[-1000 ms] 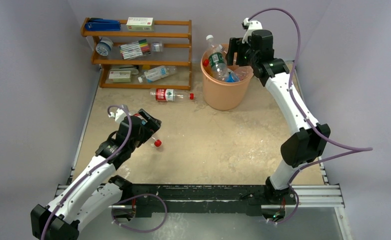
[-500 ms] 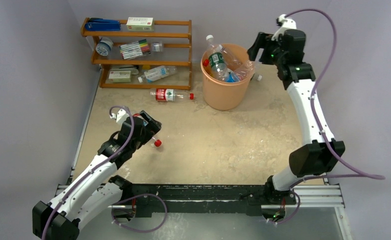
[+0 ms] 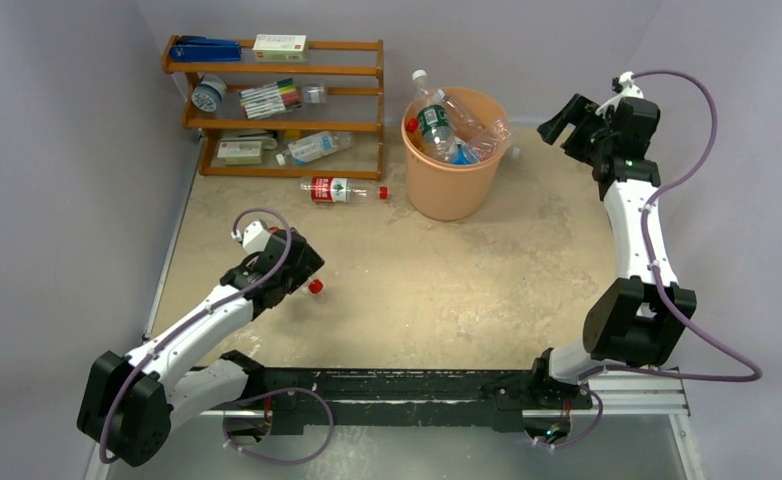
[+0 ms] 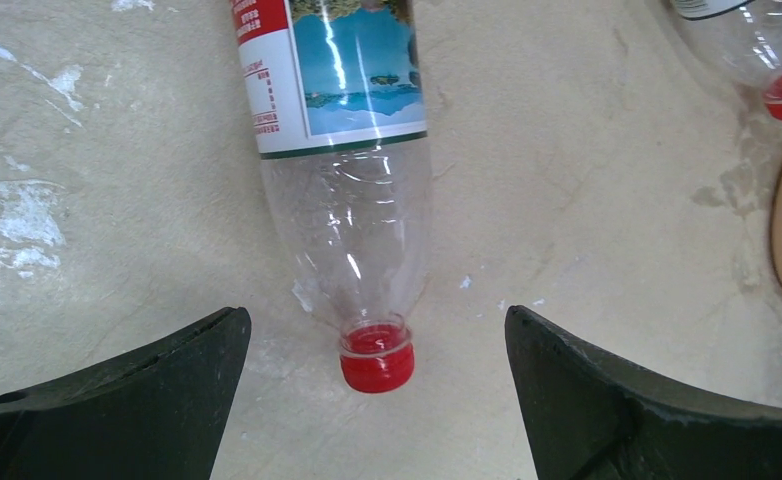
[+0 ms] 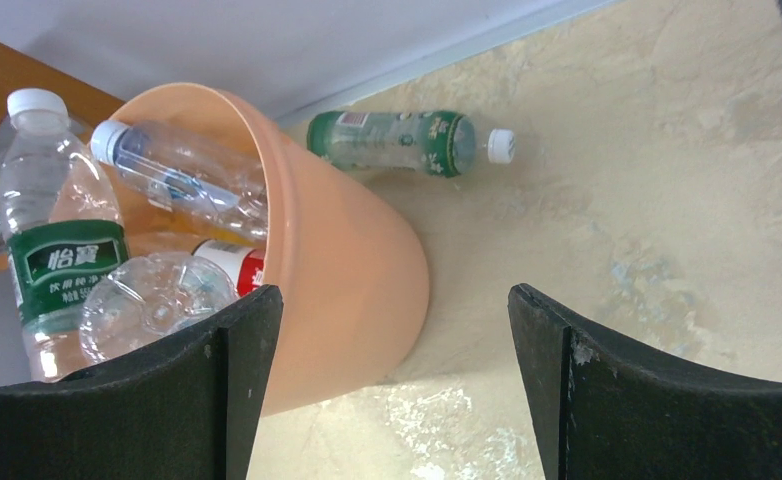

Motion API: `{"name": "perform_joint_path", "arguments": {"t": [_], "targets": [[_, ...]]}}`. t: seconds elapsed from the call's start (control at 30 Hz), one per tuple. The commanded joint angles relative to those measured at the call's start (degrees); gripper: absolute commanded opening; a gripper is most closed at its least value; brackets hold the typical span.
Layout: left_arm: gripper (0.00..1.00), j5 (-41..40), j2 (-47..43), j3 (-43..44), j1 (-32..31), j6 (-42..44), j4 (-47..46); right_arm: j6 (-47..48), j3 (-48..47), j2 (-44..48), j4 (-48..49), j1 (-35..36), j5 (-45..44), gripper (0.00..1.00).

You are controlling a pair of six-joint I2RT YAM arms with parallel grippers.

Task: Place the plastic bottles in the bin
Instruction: Pick up the plastic bottle at the center of the board.

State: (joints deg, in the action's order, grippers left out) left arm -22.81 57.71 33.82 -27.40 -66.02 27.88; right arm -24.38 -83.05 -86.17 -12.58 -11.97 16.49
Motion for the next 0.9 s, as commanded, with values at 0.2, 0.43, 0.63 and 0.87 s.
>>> {"name": "perform_joint_path", "arguments": {"t": [0.2, 0.43, 0.63, 0.87], "targets": [[1.0, -4.73, 9.75, 0.54, 0.06, -3.12, -5.3, -1.95, 8.95, 7.08, 6.96, 0.58, 4.37, 0.86], [1.0, -6.35, 16.87, 2.2, 0.22, -3.47, -8.32, -1.4, 12.06, 8.45, 7.58, 0.63, 5.16, 0.86], [0.99, -7.92, 18.3, 3.4, 0.99, -3.46, -8.11, -0.63, 12.08, 8.31, 7.22, 0.63, 5.88, 0.86], [0.82, -3.44, 23.25, 2.93, 3.77, 0.7, -14.05, -0.51, 12.88, 8.17, 7.72, 0.63, 6.4, 0.86]]}}
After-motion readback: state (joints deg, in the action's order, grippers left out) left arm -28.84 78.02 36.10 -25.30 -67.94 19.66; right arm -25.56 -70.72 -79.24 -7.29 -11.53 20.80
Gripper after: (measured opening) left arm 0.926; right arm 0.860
